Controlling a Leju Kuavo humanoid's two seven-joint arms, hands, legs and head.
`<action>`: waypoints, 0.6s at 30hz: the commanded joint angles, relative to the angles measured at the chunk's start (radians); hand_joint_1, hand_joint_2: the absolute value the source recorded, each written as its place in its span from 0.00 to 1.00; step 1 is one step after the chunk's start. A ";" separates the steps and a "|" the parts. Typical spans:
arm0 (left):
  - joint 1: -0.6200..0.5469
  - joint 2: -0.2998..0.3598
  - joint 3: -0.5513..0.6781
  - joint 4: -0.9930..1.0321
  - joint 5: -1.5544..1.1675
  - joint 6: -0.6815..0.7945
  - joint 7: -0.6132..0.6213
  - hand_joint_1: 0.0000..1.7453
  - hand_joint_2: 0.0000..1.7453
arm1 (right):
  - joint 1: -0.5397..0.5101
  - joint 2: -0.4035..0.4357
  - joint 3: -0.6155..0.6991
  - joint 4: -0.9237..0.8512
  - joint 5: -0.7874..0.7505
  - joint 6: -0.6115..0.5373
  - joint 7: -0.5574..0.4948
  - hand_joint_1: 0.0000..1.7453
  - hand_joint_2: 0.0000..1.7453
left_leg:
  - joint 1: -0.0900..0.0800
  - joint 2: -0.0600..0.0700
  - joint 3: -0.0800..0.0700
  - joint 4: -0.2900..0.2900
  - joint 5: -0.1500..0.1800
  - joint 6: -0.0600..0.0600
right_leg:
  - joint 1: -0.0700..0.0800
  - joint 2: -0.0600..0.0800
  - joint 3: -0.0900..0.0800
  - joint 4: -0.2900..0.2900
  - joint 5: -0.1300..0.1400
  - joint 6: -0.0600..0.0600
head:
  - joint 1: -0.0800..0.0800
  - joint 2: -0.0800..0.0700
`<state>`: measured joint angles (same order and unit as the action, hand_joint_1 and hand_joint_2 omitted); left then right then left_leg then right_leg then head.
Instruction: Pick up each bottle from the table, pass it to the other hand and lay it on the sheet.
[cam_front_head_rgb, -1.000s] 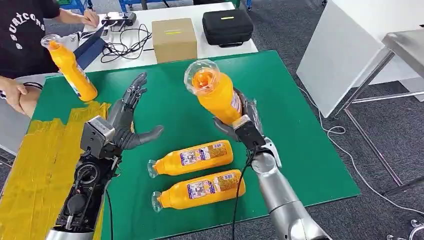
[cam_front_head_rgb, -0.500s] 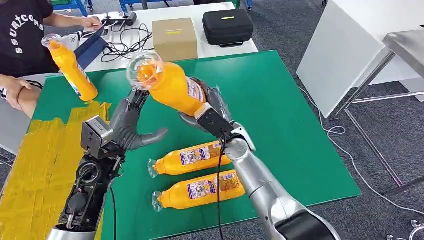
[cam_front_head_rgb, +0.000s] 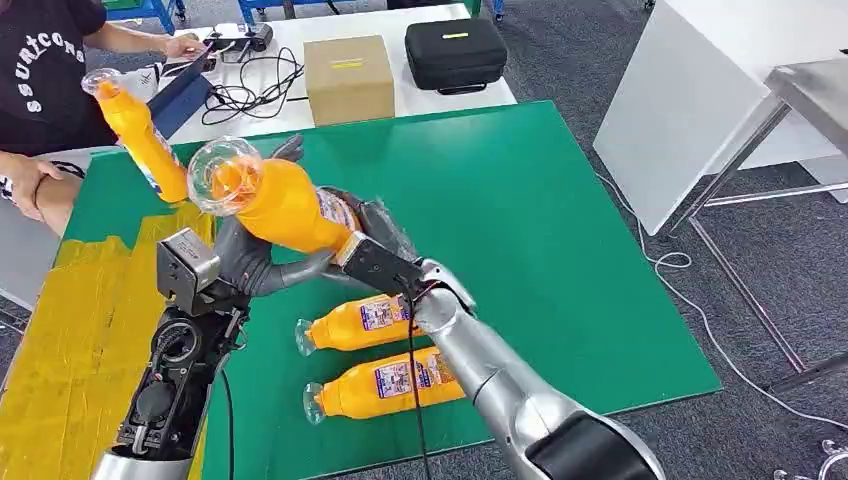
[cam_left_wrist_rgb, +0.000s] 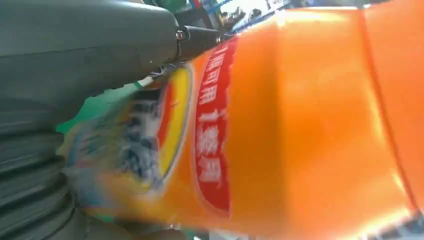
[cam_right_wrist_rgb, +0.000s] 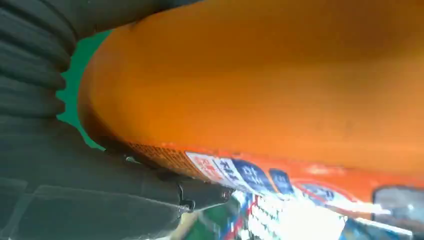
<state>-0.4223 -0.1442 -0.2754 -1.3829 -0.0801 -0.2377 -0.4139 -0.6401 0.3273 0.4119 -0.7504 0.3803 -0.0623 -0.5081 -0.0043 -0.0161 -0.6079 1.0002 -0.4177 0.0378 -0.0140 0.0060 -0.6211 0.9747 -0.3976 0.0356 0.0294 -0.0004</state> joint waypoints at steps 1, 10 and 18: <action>-0.056 0.018 -0.003 0.105 0.013 0.015 -0.003 0.00 1.00 | -0.064 0.018 0.132 0.167 -0.024 0.100 0.008 1.00 1.00 | 0.002 0.002 0.006 0.001 -0.003 -0.003 | 0.002 0.000 0.007 0.000 -0.003 -0.002 | 0.000 0.000; -0.071 0.016 0.004 0.153 0.025 0.032 -0.008 0.00 1.00 | -0.052 0.021 0.155 0.171 -0.120 0.285 0.025 1.00 1.00 | 0.000 0.000 0.002 0.000 -0.001 -0.001 | 0.000 -0.001 0.003 0.000 -0.001 -0.001 | 0.000 0.000; -0.062 0.016 0.002 0.154 0.034 0.049 -0.013 1.00 1.00 | -0.042 0.017 0.167 0.161 -0.159 0.293 0.029 1.00 1.00 | 0.001 0.001 0.003 0.000 -0.001 -0.002 | 0.001 -0.001 0.003 0.000 -0.001 -0.001 | 0.000 0.000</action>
<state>-0.4202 -0.1404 -0.2575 -1.3203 -0.0500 -0.2029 -0.4330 -0.6696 0.3426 0.4852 -0.6462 0.2189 0.2071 -0.4742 -0.0047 -0.0160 -0.6084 1.0003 -0.4177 0.0378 -0.0144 0.0061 -0.6214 0.9746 -0.3976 0.0356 0.0290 -0.0004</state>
